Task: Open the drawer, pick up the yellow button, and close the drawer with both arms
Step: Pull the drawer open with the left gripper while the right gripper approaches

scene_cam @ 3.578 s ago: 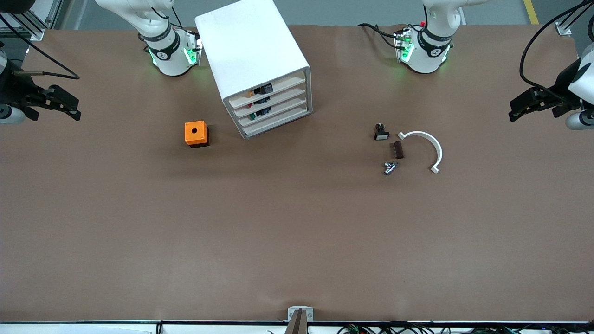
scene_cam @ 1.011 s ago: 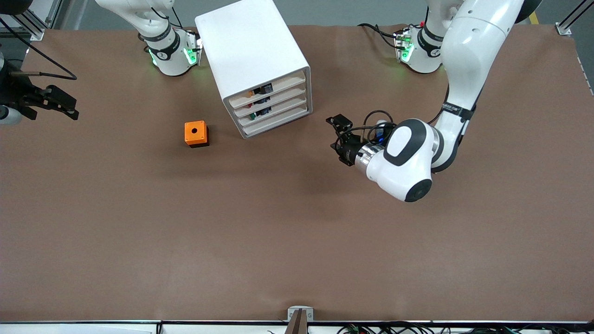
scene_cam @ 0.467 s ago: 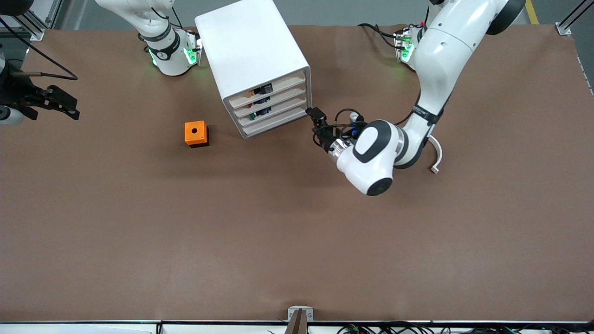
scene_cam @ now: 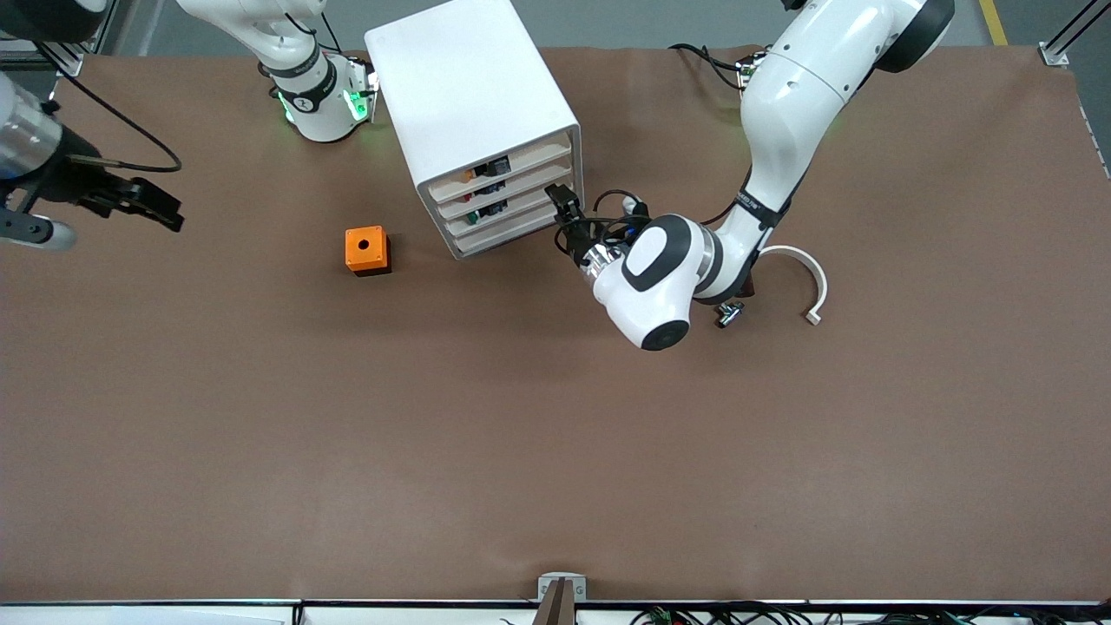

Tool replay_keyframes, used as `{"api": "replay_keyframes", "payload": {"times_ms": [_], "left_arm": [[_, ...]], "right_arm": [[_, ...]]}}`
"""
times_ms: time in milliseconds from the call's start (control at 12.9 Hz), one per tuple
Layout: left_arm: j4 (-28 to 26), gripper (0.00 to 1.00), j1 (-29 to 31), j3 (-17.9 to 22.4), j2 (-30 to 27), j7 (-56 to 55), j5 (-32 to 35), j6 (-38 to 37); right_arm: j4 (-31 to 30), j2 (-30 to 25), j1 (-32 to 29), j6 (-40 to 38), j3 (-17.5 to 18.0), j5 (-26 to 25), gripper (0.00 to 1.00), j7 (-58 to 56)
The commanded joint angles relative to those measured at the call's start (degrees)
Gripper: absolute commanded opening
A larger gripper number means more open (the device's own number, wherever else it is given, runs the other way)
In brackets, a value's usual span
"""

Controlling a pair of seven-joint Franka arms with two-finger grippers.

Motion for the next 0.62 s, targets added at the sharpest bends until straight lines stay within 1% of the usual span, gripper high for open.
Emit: {"api": "replay_keyframes", "payload": {"times_ms": [0,156,311,389,544], "left_arm": [[1.82,0.61,-1.66,0.18,1.10,-1.22,-3.14,-0.71],[1.82,0.60,-2.20,0.18,0.67,-1.31,-4.28,-0.88],[1.82,0.58,-2.54,0.09,0.92,-1.05,-5.69,-0.97],[1.82,0.54,-3.94,0.09,1.01,-0.79,-6.13,-0.97],[1.74,0.54,-5.01,0.18,1.10,-1.22,-6.65,-0.97]], "right_arm": [[0.20,-0.50,6.17,-1.48,0.01,0.48,1.00,17.56],[0.29,-0.50,9.86,-1.30,0.10,0.74,1.00,26.64],[0.29,-0.59,10.67,-0.78,0.01,6.25,1.00,33.15],[0.37,-0.59,11.72,-0.60,0.09,7.24,1.00,36.75],[0.29,-0.59,16.10,1.50,0.01,7.34,1.00,45.53]]}}
